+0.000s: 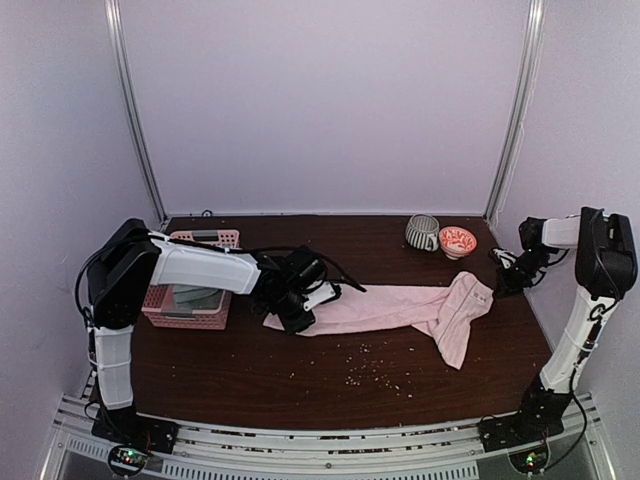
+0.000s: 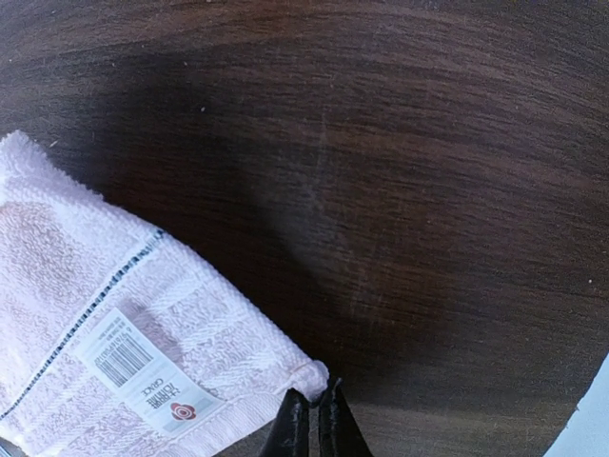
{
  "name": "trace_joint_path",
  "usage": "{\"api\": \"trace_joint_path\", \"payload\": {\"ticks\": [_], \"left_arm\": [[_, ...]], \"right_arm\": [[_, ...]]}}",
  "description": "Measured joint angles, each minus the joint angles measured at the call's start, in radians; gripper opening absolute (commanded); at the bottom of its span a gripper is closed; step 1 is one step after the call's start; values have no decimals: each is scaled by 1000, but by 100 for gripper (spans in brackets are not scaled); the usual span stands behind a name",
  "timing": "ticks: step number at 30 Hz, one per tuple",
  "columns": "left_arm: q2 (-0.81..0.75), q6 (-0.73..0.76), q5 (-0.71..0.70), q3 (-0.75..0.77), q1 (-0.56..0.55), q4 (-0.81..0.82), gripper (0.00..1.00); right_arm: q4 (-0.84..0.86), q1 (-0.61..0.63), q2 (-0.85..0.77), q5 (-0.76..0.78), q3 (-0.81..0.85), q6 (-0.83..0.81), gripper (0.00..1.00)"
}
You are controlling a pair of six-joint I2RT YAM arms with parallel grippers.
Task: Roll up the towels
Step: Pick up the towel from the center of the board.
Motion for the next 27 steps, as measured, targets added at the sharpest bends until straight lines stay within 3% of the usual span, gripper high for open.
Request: {"api": "trace_joint_path", "payload": {"ticks": [4, 15, 27], "left_arm": [[-1, 3, -16, 34, 5, -12, 0], [-116, 5, -75, 108, 53, -42, 0], [-437, -28, -239, 222, 184, -40, 0]], "right_arm": [[0, 0, 0, 0, 5, 0, 2], [-21, 0, -39, -23, 84, 3, 0], [-102, 4, -206, -169, 539, 8, 0]]}}
